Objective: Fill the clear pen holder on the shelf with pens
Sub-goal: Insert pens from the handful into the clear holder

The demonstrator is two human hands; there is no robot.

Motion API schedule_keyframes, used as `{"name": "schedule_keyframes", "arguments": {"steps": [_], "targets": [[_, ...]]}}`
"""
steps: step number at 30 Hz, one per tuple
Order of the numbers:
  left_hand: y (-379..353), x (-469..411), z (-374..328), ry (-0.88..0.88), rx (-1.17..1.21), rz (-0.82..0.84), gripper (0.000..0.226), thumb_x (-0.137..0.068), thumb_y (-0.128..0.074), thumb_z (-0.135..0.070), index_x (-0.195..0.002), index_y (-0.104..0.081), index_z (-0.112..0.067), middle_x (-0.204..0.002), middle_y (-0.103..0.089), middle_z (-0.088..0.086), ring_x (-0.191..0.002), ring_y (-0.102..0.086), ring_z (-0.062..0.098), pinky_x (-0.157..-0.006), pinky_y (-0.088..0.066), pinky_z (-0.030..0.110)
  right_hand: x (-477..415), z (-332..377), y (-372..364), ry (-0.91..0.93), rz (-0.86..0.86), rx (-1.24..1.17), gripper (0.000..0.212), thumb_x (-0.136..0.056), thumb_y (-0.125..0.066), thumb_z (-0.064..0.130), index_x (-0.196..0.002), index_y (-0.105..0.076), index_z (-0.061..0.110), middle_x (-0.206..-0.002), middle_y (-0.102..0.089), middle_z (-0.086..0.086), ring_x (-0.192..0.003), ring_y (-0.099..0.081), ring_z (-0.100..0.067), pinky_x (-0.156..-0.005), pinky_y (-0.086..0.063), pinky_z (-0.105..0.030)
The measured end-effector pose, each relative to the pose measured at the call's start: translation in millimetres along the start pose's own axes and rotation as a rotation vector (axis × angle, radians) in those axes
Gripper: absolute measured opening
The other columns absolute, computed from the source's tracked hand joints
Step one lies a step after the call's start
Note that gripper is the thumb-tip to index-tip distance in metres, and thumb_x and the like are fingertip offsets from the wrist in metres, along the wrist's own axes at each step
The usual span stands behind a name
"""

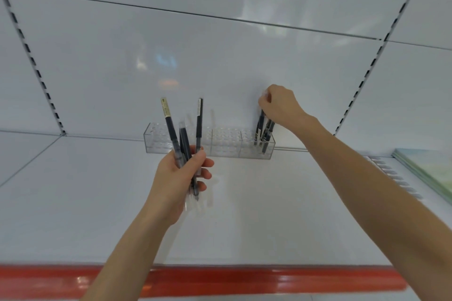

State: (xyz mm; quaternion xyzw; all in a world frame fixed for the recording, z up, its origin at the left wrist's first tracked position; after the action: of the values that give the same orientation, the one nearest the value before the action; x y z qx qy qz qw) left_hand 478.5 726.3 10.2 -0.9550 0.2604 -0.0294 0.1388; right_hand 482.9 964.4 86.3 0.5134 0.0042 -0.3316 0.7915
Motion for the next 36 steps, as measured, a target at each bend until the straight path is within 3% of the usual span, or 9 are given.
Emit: {"name": "schedule_keyframes", "arguments": {"steps": [3,10,16,23,26,28,31,34,36], "targets": [[1,1,-1,-0.001,-0.007,-0.002,0.011,-0.089,-0.056,-0.013,-0.099,-0.058,-0.007,-0.078,-0.066,0.009,-0.052,-0.059,0.008,-0.044,-0.046,0.020,4,-1,0,0.029,-0.089,-0.029,0.033,-0.088,-0.045,0.004,-0.121,-0.039,0.000,-0.087,-0.058,-0.018,-0.080,-0.058,-0.033,-0.074,-0.050,-0.043],[0,1,-1,-0.002,0.001,0.008,0.018,-0.089,-0.056,-0.016,-0.104,-0.056,-0.005,-0.079,-0.071,0.006,-0.054,-0.061,0.009,-0.044,-0.047,0.019,3,1,0,0.138,-0.130,0.233,0.022,-0.092,-0.039,0.004,-0.096,-0.055,-0.010,-0.094,-0.064,-0.028,-0.089,-0.058,-0.042,-0.077,-0.047,-0.045],[-1,2,-2,0.026,0.023,0.017,0.015,-0.088,-0.057,-0.016,-0.100,-0.058,-0.008,-0.080,-0.071,0.006,-0.053,-0.060,0.009,-0.044,-0.045,0.019,-2,2,8,0.115,-0.063,0.254,0.022,-0.088,-0.038,-0.006,-0.097,-0.057,-0.011,-0.101,-0.062,-0.028,-0.092,-0.059,-0.042,-0.081,-0.048,-0.048],[0,4,-2,0.030,0.011,0.018,0.009,-0.086,-0.059,-0.014,-0.095,-0.060,-0.010,-0.078,-0.065,0.005,-0.053,-0.060,0.008,-0.044,-0.045,0.019,-6,1,-2,0.090,0.039,0.341,0.024,-0.078,-0.044,-0.014,-0.095,-0.061,-0.012,-0.103,-0.064,-0.027,-0.098,-0.060,-0.039,-0.080,-0.050,-0.042],[2,6,-2,0.035,0.019,0.024,0.012,-0.086,-0.059,-0.017,-0.096,-0.059,-0.011,-0.081,-0.069,0.007,-0.055,-0.062,0.009,-0.044,-0.046,0.019,0,-2,1,0.105,-0.011,0.333,0.022,-0.086,-0.046,-0.004,-0.103,-0.058,-0.012,-0.108,-0.059,-0.029,-0.100,-0.057,-0.040,-0.084,-0.046,-0.044],[2,7,-2,0.034,0.019,0.031,0.017,-0.087,-0.058,-0.020,-0.099,-0.060,-0.009,-0.082,-0.071,0.007,-0.055,-0.061,0.010,-0.044,-0.045,0.019,16,0,8,0.167,-0.143,0.174,0.026,-0.091,-0.047,0.006,-0.112,-0.056,-0.007,-0.115,-0.056,-0.024,-0.104,-0.055,-0.036,-0.090,-0.044,-0.042],[-2,7,-3,0.043,0.042,0.046,0.022,-0.087,-0.057,-0.022,-0.100,-0.061,-0.004,-0.078,-0.071,0.006,-0.050,-0.057,0.009,-0.042,-0.042,0.019,54,13,8,0.425,-0.334,-0.140,0.022,-0.087,-0.055,0.010,-0.105,-0.065,0.002,-0.109,-0.065,-0.015,-0.102,-0.059,-0.020,-0.091,-0.048,-0.035],[-11,8,-4,0.061,0.065,0.082,0.020,-0.089,-0.055,-0.021,-0.096,-0.060,-0.004,-0.069,-0.068,0.004,-0.045,-0.051,0.008,-0.039,-0.038,0.018,85,22,-10,0.670,-0.203,-0.083,0.026,-0.084,-0.057,0.018,-0.105,-0.066,0.006,-0.111,-0.067,-0.010,-0.105,-0.054,-0.013,-0.093,-0.041,-0.020],[-17,9,-5,0.068,0.074,0.117,0.020,-0.089,-0.053,-0.024,-0.091,-0.060,-0.005,-0.066,-0.066,0.004,-0.043,-0.048,0.008,-0.037,-0.036,0.018,98,23,-23,0.770,-0.109,0.044,0.029,-0.083,-0.058,0.019,-0.110,-0.064,0.009,-0.115,-0.065,-0.007,-0.109,-0.056,-0.018,-0.092,-0.044,-0.024]]}}
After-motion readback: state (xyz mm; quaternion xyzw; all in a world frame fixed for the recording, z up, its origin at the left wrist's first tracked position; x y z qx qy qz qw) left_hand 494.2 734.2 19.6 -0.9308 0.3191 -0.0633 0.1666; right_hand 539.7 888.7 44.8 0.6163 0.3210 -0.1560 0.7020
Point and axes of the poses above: each hand's wrist, its own x-axis away from the middle knuckle, its own y-axis out of the back of the hand, z = x × y, the point moved 2 cm from there along -x, towards the middle knuckle
